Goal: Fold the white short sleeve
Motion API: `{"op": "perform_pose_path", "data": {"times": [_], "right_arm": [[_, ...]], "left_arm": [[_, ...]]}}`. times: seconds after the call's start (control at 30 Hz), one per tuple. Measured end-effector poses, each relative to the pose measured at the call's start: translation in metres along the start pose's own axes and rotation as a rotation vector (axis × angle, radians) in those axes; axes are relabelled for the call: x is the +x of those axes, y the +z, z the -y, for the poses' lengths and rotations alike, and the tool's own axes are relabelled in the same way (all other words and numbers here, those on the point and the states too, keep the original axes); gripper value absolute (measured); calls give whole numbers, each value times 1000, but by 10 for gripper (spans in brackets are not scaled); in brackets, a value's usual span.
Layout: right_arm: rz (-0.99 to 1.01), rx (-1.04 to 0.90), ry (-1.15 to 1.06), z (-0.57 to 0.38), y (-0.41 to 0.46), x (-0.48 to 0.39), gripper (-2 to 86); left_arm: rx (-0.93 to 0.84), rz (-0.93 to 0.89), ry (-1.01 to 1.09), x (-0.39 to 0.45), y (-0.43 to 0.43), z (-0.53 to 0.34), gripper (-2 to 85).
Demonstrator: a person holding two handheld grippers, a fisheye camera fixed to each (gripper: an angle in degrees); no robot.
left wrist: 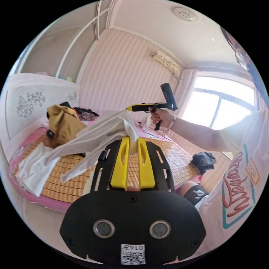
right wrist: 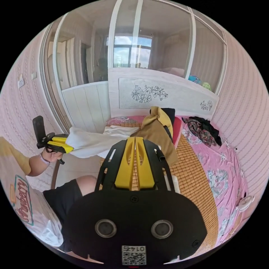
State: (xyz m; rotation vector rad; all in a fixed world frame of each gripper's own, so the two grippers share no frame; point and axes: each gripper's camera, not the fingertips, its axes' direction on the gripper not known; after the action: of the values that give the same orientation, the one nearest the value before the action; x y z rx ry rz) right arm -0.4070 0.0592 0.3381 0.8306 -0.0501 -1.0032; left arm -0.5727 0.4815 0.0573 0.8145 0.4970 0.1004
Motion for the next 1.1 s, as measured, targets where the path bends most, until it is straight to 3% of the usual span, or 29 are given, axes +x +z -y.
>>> {"op": "perform_pose_path", "data": {"times": [0.13, 0.23, 0.3, 0.4, 0.47, 0.53, 0.77, 0.9, 1.1], "right_arm": [[-174, -166, 185, -141, -78, 31, 4], [-222, -292, 431, -247, -109, 41, 46], [-218, -331, 554, -297, -122, 35, 55], [-148, -290, 663, -345, -132, 14, 59], [-103, -275, 660, -356, -126, -1, 61], [-35, -282, 615, -353, -105, -19, 77], [50, -332, 411, -306, -36, -48, 115], [4, -536, 441, -313, -4, -27, 53], [37, -253, 621, -331, -107, 19, 3]], "left_arm": [[-235, -470, -86, 61, 120, -59, 77], [-403, -616, -243, 77, 169, -96, 73], [-434, -573, -234, 82, 174, -100, 72], [-436, -323, -191, 81, 168, -92, 78], [-460, -118, -119, 80, 171, -84, 80], [-511, -63, -88, 80, 179, -76, 80], [-633, -18, -176, 72, 213, -69, 78], [-683, -13, -172, 78, 233, -72, 77], [-705, 7, -69, 104, 276, -71, 77]]}}
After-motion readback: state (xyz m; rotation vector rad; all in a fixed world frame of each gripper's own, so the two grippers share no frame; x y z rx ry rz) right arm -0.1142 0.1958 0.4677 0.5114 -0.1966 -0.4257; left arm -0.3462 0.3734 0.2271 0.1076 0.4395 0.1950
